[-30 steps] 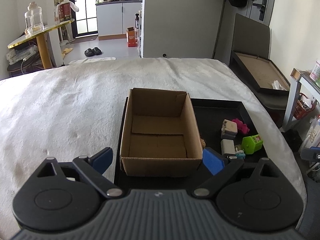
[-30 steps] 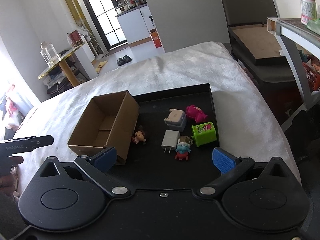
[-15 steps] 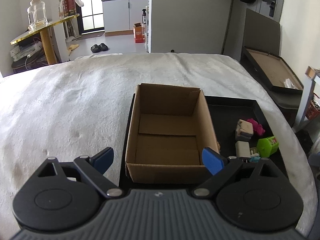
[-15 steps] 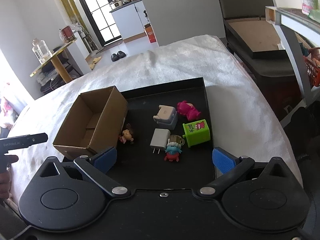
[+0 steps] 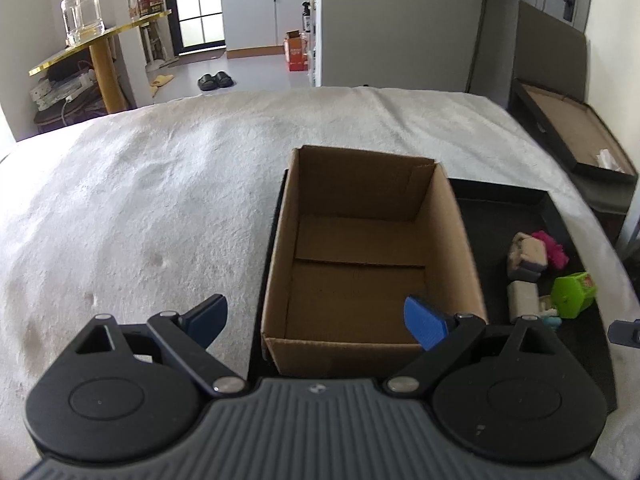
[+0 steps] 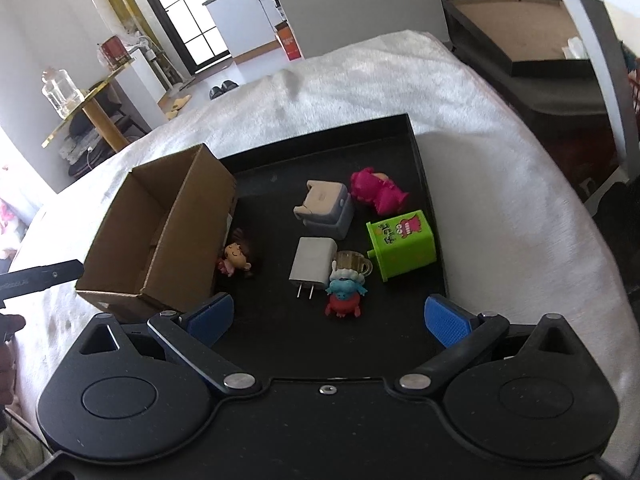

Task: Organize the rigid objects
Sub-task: 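Lower the right gripper onto the blue mug-holding figurine and close it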

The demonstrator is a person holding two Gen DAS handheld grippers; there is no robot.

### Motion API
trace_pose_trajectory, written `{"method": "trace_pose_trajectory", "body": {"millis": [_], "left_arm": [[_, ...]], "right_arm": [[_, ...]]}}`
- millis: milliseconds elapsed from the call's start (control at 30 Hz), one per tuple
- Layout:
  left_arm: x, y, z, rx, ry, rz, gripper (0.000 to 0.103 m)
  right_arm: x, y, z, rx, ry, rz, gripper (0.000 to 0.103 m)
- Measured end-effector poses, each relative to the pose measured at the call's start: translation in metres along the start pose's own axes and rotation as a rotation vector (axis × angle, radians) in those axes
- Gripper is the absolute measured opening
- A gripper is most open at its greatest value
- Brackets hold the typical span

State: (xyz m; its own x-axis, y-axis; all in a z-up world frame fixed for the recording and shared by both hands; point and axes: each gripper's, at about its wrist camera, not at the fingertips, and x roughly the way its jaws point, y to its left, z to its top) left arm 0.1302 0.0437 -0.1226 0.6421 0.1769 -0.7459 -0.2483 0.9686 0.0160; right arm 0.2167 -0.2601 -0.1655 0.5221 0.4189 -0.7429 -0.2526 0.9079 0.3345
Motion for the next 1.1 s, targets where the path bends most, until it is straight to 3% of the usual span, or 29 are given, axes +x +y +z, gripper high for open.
{"method": "trace_pose_trajectory", "body": {"millis": [200, 367, 667, 900, 1033, 1100], "left_arm": [[0.018, 0.002, -0.002, -0.01, 0.01, 0.032, 0.093], [0.029, 0.005, -0.003, -0.049, 0.01, 0.059, 0.069], [0.047, 0.001, -0.004, -0.057, 0.003, 0.127, 0.05], [0.054, -0.008, -0.004, -0.053, -0.002, 0.184, 0.042], [0.058, -0.01, -0.003, -0.052, -0.002, 0.216, 0.032], [0.06, -0.011, -0.004, -0.049, 0.0, 0.229, 0.031]], "right_arm": [[0.025, 0.004, -0.001, 0.001, 0.016, -0.017, 0.093], [0.042, 0.005, -0.003, 0.019, 0.03, -0.029, 0.081], [0.069, 0.005, -0.004, 0.071, 0.024, -0.118, 0.059], [0.085, 0.01, -0.003, 0.073, 0.015, -0.181, 0.058], [0.092, 0.014, -0.005, 0.064, -0.001, -0.227, 0.058], [0.098, 0.017, -0.007, 0.04, 0.017, -0.267, 0.054]]}}
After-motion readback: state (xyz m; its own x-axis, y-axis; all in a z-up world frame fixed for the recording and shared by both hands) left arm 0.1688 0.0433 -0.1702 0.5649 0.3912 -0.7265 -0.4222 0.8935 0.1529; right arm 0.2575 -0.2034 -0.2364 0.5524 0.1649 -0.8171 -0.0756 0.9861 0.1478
